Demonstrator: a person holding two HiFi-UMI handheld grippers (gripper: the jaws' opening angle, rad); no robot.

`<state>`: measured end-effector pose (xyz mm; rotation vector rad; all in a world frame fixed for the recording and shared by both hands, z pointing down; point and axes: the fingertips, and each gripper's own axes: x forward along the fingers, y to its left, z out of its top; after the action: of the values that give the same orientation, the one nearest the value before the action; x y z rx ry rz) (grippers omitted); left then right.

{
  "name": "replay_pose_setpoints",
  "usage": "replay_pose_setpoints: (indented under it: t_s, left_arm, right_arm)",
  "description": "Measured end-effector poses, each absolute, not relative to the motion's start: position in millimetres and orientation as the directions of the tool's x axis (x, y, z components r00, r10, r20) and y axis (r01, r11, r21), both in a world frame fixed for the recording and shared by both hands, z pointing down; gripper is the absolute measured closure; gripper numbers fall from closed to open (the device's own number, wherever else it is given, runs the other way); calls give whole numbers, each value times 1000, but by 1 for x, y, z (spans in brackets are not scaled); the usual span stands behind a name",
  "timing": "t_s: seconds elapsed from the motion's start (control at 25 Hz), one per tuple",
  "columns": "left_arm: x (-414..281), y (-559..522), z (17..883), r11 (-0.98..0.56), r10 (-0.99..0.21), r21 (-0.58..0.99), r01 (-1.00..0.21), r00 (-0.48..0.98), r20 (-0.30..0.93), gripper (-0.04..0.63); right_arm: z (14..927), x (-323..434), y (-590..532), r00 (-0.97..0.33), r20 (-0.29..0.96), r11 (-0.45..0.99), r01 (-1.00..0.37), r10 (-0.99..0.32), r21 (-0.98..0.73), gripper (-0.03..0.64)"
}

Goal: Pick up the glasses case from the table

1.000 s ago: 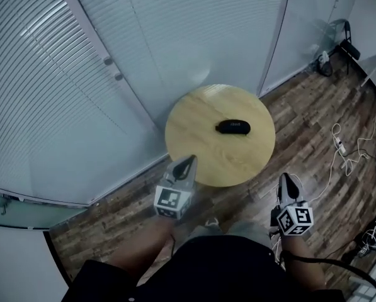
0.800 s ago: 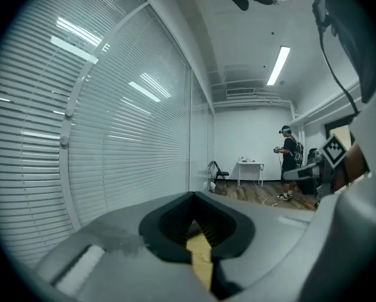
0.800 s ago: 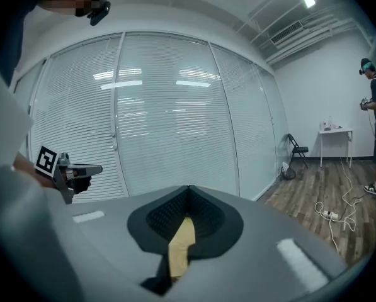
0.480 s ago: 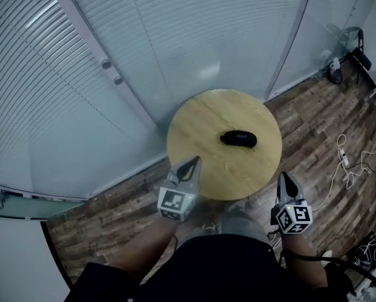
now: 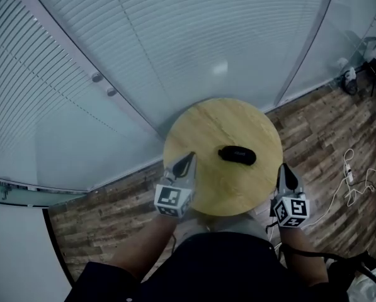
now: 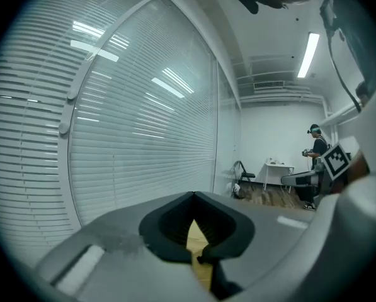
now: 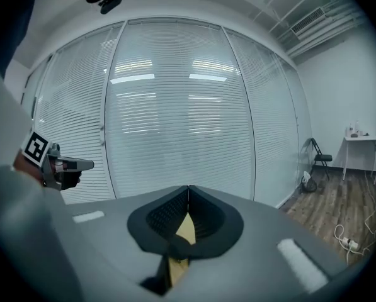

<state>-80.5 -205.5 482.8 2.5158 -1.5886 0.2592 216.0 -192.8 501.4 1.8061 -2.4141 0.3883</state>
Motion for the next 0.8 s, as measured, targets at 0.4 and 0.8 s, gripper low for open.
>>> replay_pose_setpoints:
  t_s: [0.4,0.8]
  left_arm:
    - [-65,-277,487,-301,-926,11,-954,294,236,592]
    - [-72,-289,534,-352,-883,42,-935,347,317,592]
  right_arm:
    - [503,214,-313,-406,200,389,-913,-892,-120,607]
    - [568,159,-302,-585,344,558,-809,-735,-183,376]
